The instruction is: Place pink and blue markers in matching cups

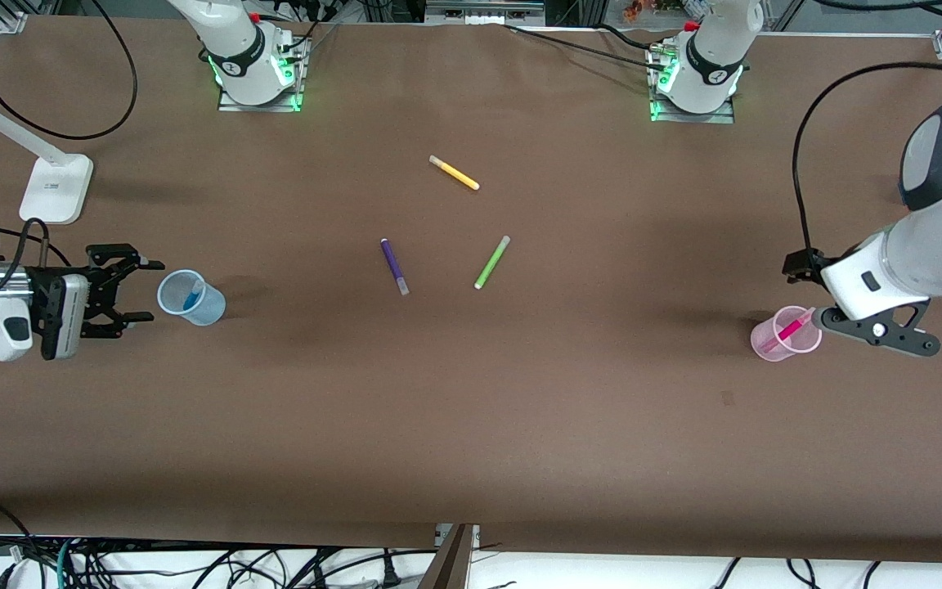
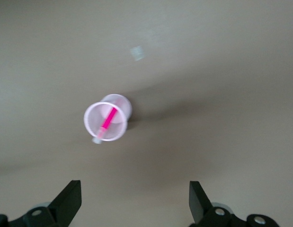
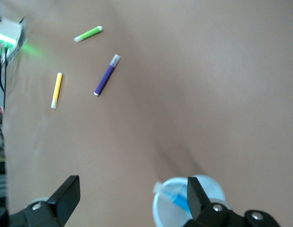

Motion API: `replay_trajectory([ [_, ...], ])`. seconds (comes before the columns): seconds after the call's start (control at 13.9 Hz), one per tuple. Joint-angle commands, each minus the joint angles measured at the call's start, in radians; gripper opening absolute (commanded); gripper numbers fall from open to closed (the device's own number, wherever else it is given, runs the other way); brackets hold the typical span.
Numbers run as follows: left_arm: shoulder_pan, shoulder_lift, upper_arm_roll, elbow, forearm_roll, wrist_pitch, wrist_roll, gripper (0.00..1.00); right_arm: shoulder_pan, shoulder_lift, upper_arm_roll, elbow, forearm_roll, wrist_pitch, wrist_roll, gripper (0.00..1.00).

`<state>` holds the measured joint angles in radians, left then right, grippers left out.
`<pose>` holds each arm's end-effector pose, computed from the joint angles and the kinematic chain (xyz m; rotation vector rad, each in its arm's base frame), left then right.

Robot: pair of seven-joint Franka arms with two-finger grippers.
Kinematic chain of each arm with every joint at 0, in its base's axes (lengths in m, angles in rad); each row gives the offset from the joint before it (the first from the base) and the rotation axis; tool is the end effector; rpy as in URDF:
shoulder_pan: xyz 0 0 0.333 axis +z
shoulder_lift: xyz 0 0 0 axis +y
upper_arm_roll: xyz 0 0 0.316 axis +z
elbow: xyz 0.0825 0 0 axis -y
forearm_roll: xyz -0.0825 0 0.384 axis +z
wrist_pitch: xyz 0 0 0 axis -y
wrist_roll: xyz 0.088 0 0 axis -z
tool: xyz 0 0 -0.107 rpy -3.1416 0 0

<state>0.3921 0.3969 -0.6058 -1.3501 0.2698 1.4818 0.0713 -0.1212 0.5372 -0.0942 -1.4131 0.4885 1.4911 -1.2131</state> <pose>0.6399 -0.0407 0.5146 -3.0394 0.4170 0.2985 0.6539 -0.0776 0.3727 -2.2531 -1.1224 0.0682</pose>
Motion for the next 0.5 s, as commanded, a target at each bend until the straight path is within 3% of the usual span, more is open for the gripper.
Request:
replay_trajectory([
  [0.0,0.071,-0.099,-0.006,-0.018,-0.156,-0.018,-0.051,1.00,0.001,-0.006,0.019,0.095,-0.109,-0.080,0.279,1.00],
  [0.14,0.077,-0.142,0.004,-0.033,-0.193,-0.018,-0.074,1.00,0.049,-0.031,0.022,0.132,-0.204,-0.132,0.509,1.00],
  [0.22,0.033,-0.162,0.052,-0.049,-0.192,-0.018,-0.074,1.00,0.069,-0.058,0.027,0.131,-0.265,-0.133,0.624,1.00],
  [0.43,-0.232,-0.234,0.349,-0.115,-0.228,-0.008,-0.065,1.00,0.106,-0.152,0.096,0.083,-0.417,-0.135,0.938,1.00],
])
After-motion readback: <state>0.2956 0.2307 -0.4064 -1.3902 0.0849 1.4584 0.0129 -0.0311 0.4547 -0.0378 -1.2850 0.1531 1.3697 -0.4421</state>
